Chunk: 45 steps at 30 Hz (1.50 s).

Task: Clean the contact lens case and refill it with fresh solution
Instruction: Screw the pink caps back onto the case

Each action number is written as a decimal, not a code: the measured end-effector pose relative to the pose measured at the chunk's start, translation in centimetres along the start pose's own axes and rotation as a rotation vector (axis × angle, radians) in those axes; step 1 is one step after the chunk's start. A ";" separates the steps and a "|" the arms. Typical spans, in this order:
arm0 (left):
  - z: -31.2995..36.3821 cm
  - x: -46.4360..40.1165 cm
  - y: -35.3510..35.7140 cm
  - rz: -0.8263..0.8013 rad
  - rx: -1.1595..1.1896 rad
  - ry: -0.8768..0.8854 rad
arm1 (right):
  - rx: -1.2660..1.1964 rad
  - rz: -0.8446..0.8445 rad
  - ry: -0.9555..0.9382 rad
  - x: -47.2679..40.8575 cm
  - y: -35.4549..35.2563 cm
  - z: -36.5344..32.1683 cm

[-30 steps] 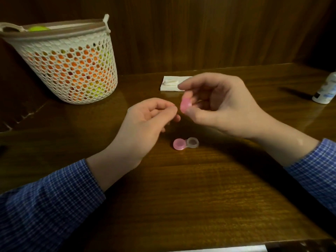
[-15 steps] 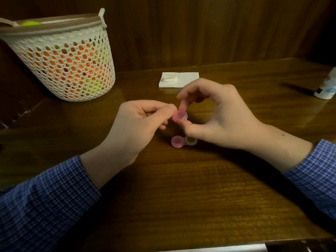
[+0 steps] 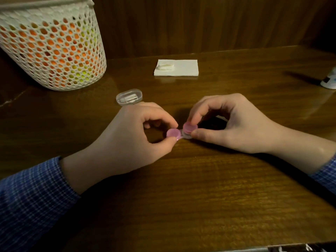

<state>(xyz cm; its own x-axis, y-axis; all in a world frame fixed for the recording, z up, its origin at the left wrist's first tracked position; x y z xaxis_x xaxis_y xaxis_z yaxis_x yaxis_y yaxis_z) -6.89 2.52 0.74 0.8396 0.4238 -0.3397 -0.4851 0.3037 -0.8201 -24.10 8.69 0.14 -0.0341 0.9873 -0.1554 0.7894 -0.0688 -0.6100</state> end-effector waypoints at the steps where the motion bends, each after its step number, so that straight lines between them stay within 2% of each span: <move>1: -0.1 0.0 0.1 -0.010 0.004 -0.004 | 0.003 -0.004 -0.005 0.0 0.1 0.0; 17: -0.4 -0.1 0.3 -0.008 0.115 -0.016 | 0.068 -0.032 0.026 -0.2 0.5 0.3; 45: -0.8 -0.3 0.6 -0.035 0.130 -0.027 | 0.111 -0.007 0.015 -0.1 0.6 -0.2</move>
<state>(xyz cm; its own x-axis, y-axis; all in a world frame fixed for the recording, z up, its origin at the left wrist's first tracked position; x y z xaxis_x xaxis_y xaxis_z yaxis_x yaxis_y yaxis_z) -7.21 1.92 0.00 0.8504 0.4335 -0.2982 -0.4850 0.4260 -0.7638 -23.50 8.57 -0.05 -0.0296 0.9897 -0.1400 0.7166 -0.0766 -0.6932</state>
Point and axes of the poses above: each hand's wrist, its own x-axis away from the middle knuckle, its own y-axis out of the palm, z = x × y, the point moved 6 cm from there along -x, towards the middle knuckle, and after that the axes turned 10 degrees about y, right-handed, at the moved point
